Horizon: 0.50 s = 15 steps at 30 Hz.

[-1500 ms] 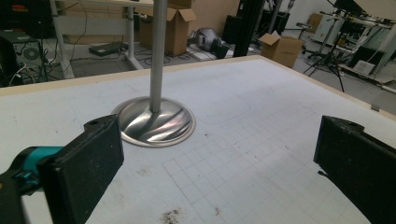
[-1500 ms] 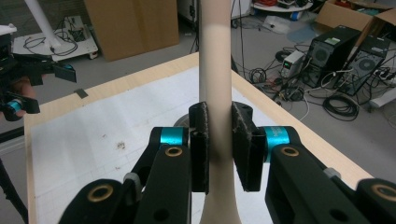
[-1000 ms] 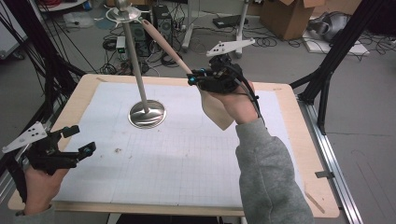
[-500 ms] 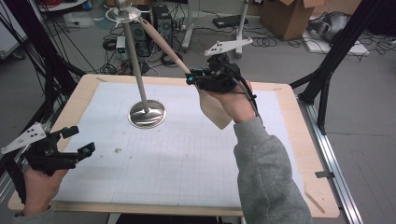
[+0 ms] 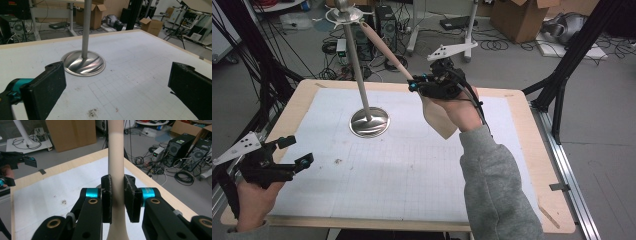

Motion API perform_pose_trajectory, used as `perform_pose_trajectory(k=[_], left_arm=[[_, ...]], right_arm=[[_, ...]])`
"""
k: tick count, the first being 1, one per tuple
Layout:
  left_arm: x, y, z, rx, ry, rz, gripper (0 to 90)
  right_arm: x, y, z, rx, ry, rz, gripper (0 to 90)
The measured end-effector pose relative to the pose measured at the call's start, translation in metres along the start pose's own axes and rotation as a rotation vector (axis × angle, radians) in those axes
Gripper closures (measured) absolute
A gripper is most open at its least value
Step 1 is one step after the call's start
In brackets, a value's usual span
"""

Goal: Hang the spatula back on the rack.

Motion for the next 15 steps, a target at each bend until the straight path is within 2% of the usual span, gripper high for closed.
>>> perform_pose_trajectory(k=[15], left_arm=[[0.002,-0.001,0.000,-0.003,0.000,0.000,2.0]], right_arm=[[0.002,-0.003,-0.013,-0.025,-0.004,-0.005,78.5]])
Point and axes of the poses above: each handheld gripper's, and its own axes: z roughly backward along the jaws, y roughly out of its top, x roughly to its right, the point moved 6 cm from there along -z, roughly forward along the jaws, and after that the axes turned 11 degrees about y, right-handed, at the moved point
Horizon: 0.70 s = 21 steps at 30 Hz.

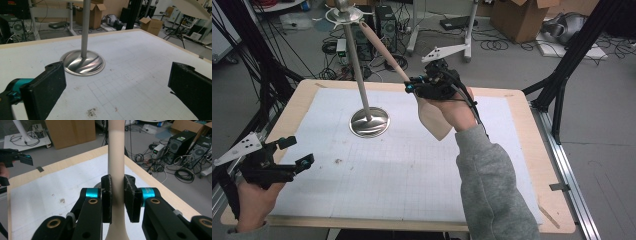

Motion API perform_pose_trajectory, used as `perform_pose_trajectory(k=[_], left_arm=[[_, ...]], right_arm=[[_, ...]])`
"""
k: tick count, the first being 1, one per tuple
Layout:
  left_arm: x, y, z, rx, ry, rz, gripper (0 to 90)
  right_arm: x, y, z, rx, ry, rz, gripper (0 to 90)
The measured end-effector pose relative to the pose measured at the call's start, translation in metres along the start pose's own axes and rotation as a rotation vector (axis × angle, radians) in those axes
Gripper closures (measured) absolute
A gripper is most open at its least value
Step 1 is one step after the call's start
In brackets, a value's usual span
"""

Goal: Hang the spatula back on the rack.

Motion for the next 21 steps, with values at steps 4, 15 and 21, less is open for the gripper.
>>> perform_pose_trajectory(k=[4,15,21], left_arm=[[0.000,0.000,0.000,0.001,0.000,0.001,2.0],[0.001,0.000,0.001,-0.001,-0.002,-0.002,2.0],[0.002,-0.001,0.001,-0.001,-0.002,-0.003,2.0]], right_arm=[[0.001,-0.001,-0.004,-0.011,-0.002,0.002,78.5],[0.003,-0.003,-0.017,-0.034,-0.010,0.000,78.5],[0.004,-0.003,-0.022,-0.042,-0.009,-0.001,78.5]])
Point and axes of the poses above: each handheld gripper's, and its own axes: z roughly backward along the jaws, y roughly out of its top, x roughly to its right, the point moved 6 cm from there along -z, roughly forward along the jaws, and after that the axes turned 11 degrees about y, right-handed, at the moved point
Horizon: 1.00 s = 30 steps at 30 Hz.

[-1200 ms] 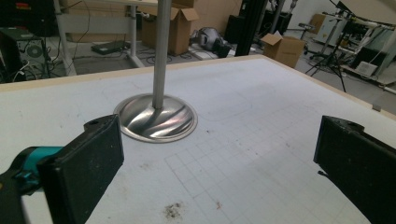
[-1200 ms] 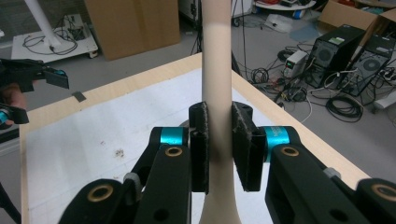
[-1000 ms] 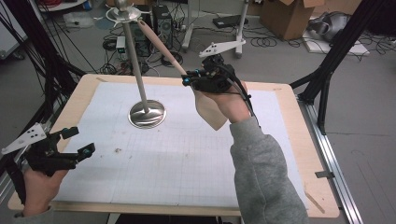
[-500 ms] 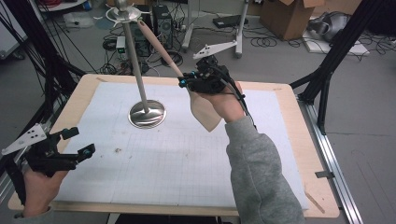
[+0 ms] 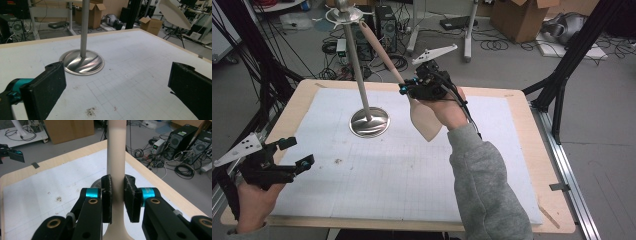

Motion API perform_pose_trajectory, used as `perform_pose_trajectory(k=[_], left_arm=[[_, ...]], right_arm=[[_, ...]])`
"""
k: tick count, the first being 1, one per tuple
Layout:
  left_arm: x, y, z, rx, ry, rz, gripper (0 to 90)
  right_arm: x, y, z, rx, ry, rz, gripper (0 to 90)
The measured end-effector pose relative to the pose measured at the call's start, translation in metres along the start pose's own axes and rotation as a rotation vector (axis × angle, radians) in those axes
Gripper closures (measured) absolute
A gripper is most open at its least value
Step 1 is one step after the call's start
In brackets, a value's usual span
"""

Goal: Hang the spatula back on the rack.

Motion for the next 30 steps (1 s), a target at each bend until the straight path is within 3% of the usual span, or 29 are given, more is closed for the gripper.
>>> perform_pose_trajectory(k=[30], left_arm=[[0.001,-0.002,0.003,-0.001,0.002,0.001,2.0]], right_arm=[[0.005,-0.001,-0.028,-0.033,0.013,-0.011,78.5]])
Point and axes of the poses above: each handheld gripper's, and its own axes: z roughly backward along the jaws, y roughly out of its top, x roughly to its right, the point moved 6 cm from there along -z, roughly forward along the jaws, and after that the axes turned 11 degrees about y, right-handed, at the moved point
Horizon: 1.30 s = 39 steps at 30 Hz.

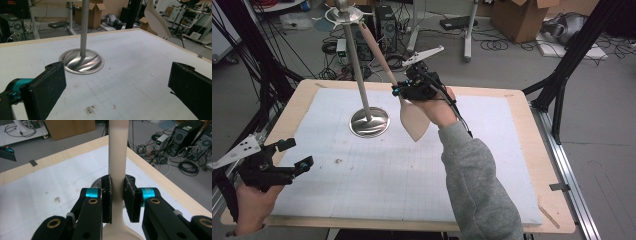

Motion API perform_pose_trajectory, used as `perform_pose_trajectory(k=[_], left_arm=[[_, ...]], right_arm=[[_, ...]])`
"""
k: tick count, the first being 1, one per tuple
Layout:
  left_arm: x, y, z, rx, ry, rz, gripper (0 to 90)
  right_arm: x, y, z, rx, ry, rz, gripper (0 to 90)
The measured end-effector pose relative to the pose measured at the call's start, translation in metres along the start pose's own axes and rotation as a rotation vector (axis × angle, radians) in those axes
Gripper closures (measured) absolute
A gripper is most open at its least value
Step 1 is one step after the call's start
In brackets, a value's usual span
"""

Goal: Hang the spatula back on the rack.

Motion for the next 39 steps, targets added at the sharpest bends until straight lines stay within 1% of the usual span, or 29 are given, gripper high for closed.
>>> perform_pose_trajectory(k=[5,18,21,23,34,35,36,39], left_arm=[[0.001,-0.001,0.000,-0.001,0.000,0.001,2.0],[0.001,-0.001,0.001,-0.002,0.001,0.001,2.0],[0.001,-0.002,0.001,-0.003,0.001,0.001,2.0],[0.001,-0.002,0.001,-0.005,0.001,-0.002,2.0],[0.002,-0.003,0.003,-0.007,0.003,0.001,2.0],[0.002,-0.003,0.002,-0.007,0.003,0.001,2.0],[0.002,-0.003,0.003,-0.008,0.004,0.000,1.9],[0.002,-0.003,0.003,-0.009,0.004,-0.002,2.0]], right_arm=[[0.000,0.000,-0.005,-0.001,0.004,-0.006,78.4],[0.002,0.000,-0.016,0.005,0.007,0.004,78.5],[0.002,0.000,-0.020,0.010,0.016,0.001,78.4],[0.002,0.000,-0.021,0.010,0.009,0.004,78.4],[0.005,0.000,-0.029,0.015,0.009,0.008,78.4],[0.005,0.001,-0.030,0.016,0.008,0.017,78.4],[0.005,0.001,-0.031,0.015,0.007,0.010,78.4],[0.006,0.001,-0.033,0.016,0.006,0.015,78.4]])
Point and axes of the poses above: each handheld gripper's, and its own axes: z roughly backward along the jaws, y roughly out of its top, x roughly to its right, the point moved 6 cm from there along -z, roughly forward along the jaws, and after that the axes turned 11 degrees about y, right-handed, at the moved point
